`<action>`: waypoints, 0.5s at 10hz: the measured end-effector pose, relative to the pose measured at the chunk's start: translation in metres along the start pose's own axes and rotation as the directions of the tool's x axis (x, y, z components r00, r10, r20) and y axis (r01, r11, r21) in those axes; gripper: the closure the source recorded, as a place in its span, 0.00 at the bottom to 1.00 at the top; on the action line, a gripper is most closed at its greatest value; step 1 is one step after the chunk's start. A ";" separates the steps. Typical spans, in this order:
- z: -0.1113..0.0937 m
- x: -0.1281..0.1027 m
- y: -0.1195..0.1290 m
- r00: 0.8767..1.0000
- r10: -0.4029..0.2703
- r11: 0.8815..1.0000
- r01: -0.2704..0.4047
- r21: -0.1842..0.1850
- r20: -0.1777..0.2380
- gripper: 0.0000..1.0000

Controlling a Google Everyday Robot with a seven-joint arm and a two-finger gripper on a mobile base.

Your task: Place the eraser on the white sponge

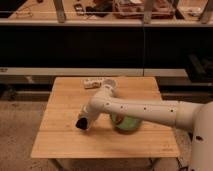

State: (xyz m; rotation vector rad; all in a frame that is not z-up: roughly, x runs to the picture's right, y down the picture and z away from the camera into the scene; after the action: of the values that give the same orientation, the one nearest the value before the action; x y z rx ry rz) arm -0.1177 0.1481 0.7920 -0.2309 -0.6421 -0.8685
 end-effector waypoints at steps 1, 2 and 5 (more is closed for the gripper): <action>0.002 0.004 -0.002 1.000 0.013 1.000 -0.013 -0.001 -0.014 0.40; 0.003 0.005 -0.003 1.000 0.022 1.000 -0.022 -0.002 -0.018 0.32; 0.008 0.009 0.005 0.998 0.051 0.998 -0.052 -0.024 -0.036 0.20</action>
State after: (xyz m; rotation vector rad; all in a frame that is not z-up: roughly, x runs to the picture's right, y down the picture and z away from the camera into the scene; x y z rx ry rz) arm -0.1128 0.1491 0.8044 -0.2525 -0.5899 -0.8297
